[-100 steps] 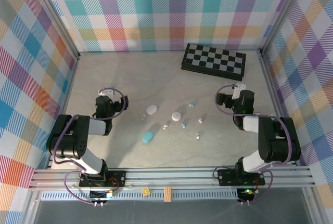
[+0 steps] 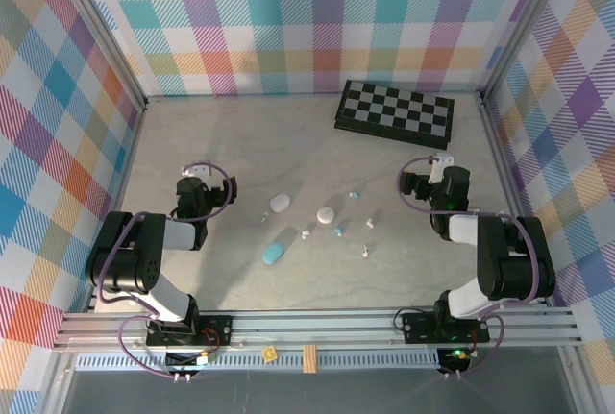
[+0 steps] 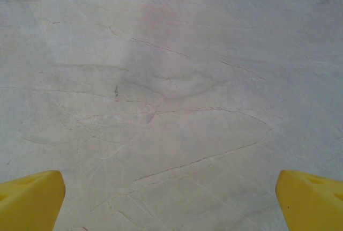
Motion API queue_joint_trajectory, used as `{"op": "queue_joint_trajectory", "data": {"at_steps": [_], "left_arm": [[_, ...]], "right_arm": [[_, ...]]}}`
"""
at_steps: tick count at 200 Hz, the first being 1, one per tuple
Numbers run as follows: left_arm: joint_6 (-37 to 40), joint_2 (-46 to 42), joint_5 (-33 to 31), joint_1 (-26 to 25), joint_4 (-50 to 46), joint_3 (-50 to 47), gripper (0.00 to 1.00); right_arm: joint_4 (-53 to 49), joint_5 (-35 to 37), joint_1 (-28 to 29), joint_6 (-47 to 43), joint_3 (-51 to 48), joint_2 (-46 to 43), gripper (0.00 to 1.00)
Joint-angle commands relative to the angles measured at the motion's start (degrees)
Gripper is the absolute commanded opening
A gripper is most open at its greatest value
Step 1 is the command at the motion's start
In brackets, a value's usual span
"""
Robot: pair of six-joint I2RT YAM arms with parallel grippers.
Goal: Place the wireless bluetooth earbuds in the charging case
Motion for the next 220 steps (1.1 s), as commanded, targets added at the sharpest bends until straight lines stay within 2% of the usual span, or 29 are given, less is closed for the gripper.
{"op": "queue_joint_trajectory", "data": {"at_steps": [1, 45, 64, 85, 107, 131, 163, 196, 220], "left_arm": [[0.9, 0.1, 0.2, -0.3, 0.2, 1.1, 1.00], [1.0, 0.0, 0.2, -0.3, 0.7, 0.8, 1.00], [0.7, -1.9, -0.7, -0.4, -1.5, 1.3, 1.00], [0.6, -7.1, -3.8, -1.1, -8.6, 2.9, 1.00], [-0.8, -14.3, -6.3, -1.9, -18.2, 5.3, 1.00], [-5.6, -20.6, -5.8, -2.2, -32.1, 9.9, 1.00], [-11.9, -24.9, -0.9, -2.8, -45.1, 15.0, 1.00], [-17.1, -28.8, 2.6, -2.8, -53.3, 16.8, 1.00], [-19.4, -31.5, 4.0, -2.9, -57.9, 17.2, 1.00]], "right_arm": [[1.3, -0.8, 0.2, -0.6, 1.0, 0.1, 0.99], [1.8, -1.4, 0.1, -0.8, 0.6, -0.1, 0.99], [-3.3, -4.1, 0.3, -2.4, 2.0, -2.7, 0.99], [-9.5, -5.5, 2.0, -5.3, 3.7, -7.3, 0.99], [-15.5, -6.0, 6.9, -11.7, 5.8, -11.0, 0.99], [-26.5, -14.4, 11.1, -15.0, 11.2, -14.2, 0.99], [-40.0, -20.8, 22.6, -24.7, 18.1, -15.1, 0.99], [-51.4, -28.2, 35.2, -32.7, 25.6, -10.3, 0.99], [-57.6, -25.1, 43.9, -39.8, 31.5, -3.4, 0.99]]}}
